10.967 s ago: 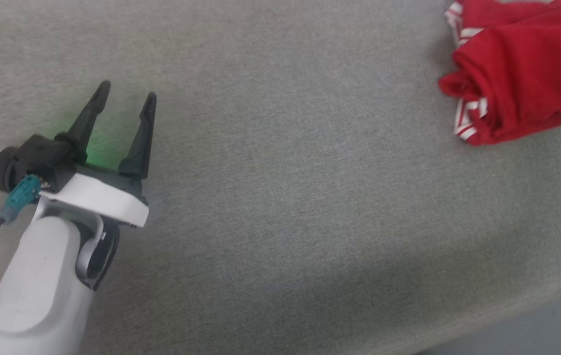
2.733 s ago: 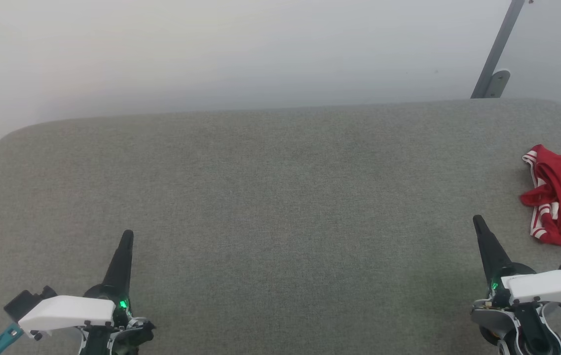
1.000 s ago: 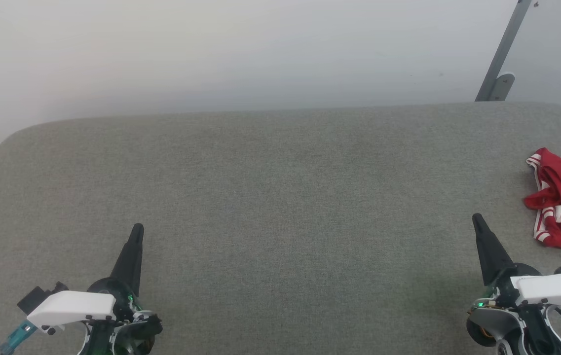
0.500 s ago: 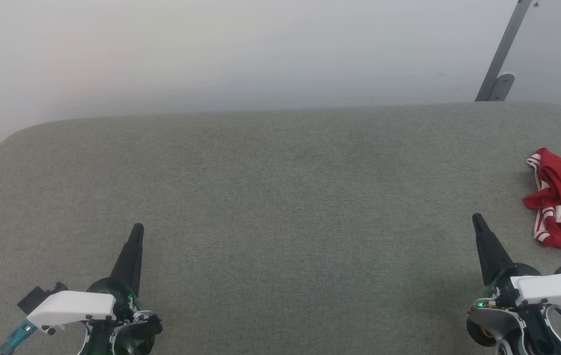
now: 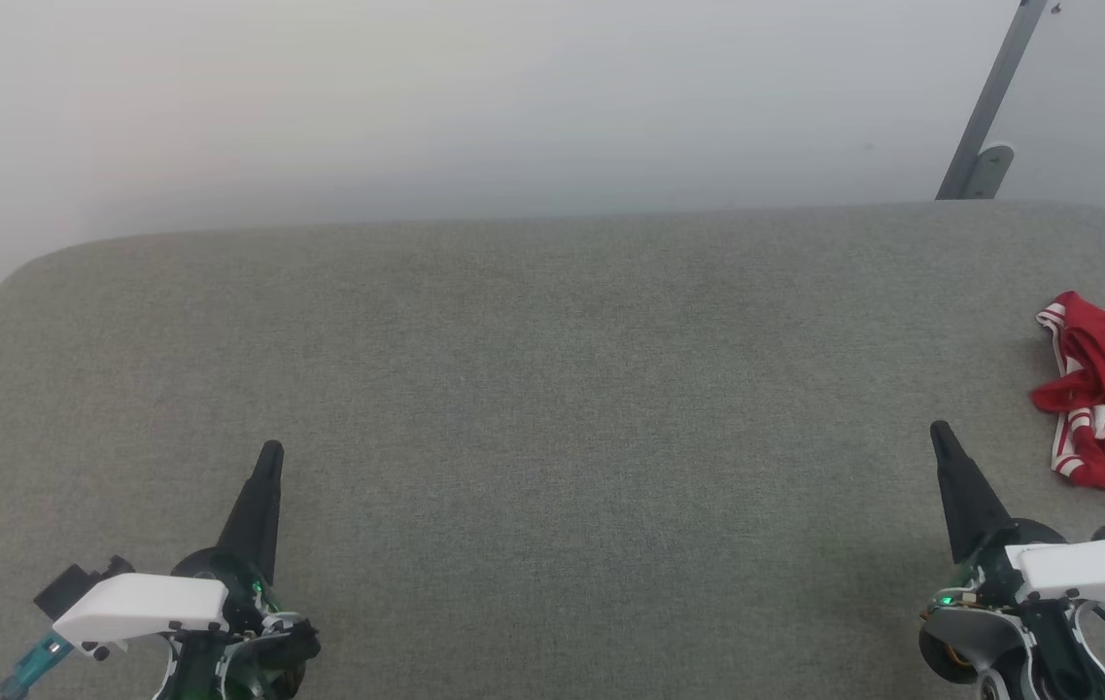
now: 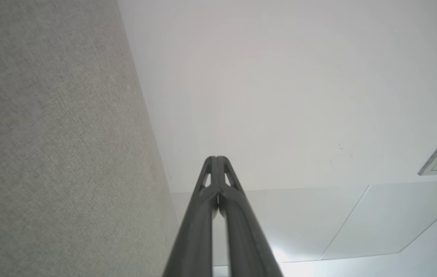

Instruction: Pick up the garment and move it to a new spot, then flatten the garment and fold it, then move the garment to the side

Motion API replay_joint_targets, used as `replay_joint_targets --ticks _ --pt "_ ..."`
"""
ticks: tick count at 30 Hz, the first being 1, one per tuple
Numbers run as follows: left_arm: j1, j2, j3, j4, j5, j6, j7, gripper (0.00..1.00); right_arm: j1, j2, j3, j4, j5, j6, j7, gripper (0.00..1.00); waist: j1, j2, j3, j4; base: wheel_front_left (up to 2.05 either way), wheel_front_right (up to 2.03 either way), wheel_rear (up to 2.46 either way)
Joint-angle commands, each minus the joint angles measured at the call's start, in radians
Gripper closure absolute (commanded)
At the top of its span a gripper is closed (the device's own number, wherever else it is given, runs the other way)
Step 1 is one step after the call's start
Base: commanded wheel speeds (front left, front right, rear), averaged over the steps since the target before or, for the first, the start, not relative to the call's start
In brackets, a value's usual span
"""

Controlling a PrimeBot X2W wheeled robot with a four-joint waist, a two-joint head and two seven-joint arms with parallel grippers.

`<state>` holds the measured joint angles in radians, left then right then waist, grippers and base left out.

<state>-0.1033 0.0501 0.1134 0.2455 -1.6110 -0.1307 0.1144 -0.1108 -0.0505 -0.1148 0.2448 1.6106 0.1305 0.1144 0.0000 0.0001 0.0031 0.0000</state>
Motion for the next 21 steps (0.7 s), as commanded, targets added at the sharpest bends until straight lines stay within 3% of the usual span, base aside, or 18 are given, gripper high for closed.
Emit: replay_joint_targets --ticks 1,21 --pt "-0.011 -0.002 0.000 0.000 -0.004 0.000 0.003 1.00 0.006 0.003 -0.001 -0.003 0.004 0.000 0.002 1.00 0.0000 -0.0001 0.000 0.000 0.00 0.00 0.00" --pt "-0.011 -0.002 0.000 0.000 -0.004 0.000 0.003 1.00 0.006 0.003 0.000 -0.003 0.004 0.000 0.002 1.00 0.0000 -0.0001 0.000 0.000 0.00 0.00 0.00"
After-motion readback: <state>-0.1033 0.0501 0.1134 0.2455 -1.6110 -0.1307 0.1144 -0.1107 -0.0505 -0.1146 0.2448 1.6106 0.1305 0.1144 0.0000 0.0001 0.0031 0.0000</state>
